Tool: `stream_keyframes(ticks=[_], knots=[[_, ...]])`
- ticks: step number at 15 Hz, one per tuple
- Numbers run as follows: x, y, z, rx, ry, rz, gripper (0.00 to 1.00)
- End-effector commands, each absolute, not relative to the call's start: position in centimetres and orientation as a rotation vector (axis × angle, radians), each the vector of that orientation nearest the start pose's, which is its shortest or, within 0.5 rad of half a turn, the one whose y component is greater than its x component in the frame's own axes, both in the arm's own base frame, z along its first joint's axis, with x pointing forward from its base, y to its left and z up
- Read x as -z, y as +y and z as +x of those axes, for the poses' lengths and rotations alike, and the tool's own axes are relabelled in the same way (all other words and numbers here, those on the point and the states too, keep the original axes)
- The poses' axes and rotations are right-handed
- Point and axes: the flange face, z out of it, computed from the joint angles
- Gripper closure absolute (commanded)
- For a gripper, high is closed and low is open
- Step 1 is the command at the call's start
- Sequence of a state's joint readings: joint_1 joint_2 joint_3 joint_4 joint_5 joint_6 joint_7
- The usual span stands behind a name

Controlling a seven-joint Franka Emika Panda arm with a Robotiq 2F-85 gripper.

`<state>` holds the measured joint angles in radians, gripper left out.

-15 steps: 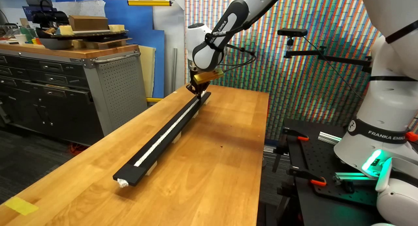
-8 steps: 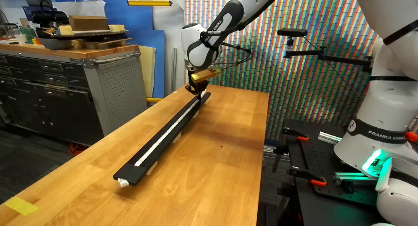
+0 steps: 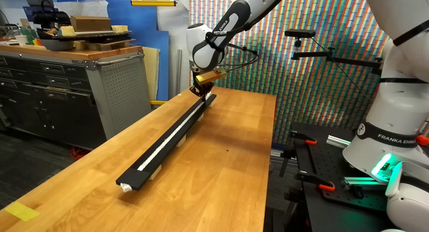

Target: Put the rope on the skate then press on it

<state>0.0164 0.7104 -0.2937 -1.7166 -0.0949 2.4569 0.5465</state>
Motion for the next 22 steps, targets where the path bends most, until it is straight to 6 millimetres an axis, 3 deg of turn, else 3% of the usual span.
stream_keyframes(ticks=[1,9,16,22], knots=[[-20.5,-17.4,65.1,0.229,1.15,-3.166,1.0],[-20.3,-19.4,65.1,0.248,1.211,-3.15,1.0],[-16.9,-19.5,66.5,0.121,1.211,-3.152,1.0],[-16.7,-19.6,66.8,0.064,1.22,-3.16,1.0]])
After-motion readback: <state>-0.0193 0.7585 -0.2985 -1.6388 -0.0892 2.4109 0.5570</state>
